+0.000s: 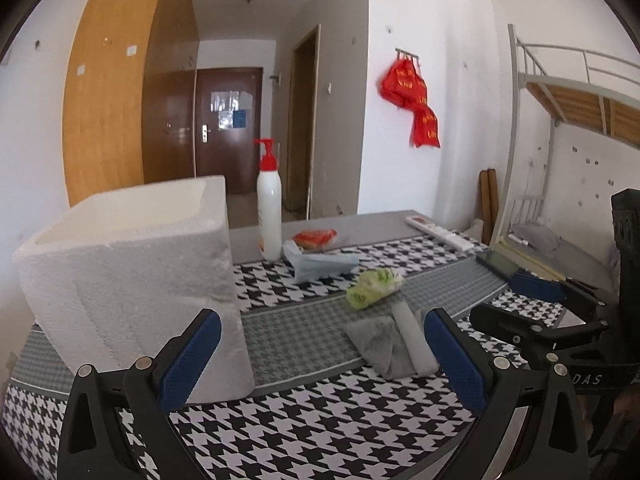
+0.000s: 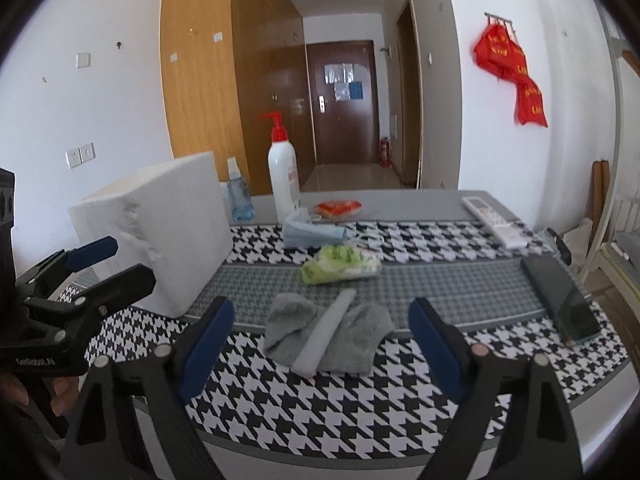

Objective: Organize soft objects
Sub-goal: 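Grasp the white foam strip lying on the grey cloth with the right tool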

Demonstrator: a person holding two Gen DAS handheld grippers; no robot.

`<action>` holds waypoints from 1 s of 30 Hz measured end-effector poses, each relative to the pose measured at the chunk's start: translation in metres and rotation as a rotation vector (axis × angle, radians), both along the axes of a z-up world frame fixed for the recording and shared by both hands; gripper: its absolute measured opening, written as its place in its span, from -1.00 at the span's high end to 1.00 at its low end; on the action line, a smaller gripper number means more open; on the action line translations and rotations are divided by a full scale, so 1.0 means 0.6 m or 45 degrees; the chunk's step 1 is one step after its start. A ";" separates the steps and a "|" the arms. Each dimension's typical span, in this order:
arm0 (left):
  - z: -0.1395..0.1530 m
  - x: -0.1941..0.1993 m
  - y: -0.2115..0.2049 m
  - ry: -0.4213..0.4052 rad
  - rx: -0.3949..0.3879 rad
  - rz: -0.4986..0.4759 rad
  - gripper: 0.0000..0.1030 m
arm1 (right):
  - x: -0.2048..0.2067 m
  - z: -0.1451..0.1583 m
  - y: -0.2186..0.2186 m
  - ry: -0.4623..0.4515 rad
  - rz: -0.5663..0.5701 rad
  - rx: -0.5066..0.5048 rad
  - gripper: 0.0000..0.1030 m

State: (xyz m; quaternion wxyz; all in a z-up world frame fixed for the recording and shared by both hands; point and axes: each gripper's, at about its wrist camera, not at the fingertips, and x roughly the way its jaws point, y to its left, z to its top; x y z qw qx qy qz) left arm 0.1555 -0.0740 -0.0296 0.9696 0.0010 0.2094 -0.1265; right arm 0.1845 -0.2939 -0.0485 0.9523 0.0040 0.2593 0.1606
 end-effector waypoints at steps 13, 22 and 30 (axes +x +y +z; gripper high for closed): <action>-0.031 0.028 -0.007 0.088 0.018 -0.004 -0.98 | 0.034 -0.052 0.015 0.166 0.055 -0.004 -0.25; -0.042 0.047 -0.018 0.131 0.049 -0.023 -0.98 | 0.053 -0.071 0.028 0.256 0.077 -0.025 0.19; -0.048 0.055 -0.023 0.151 0.046 -0.029 -0.98 | 0.060 -0.084 0.036 0.305 0.105 -0.038 0.42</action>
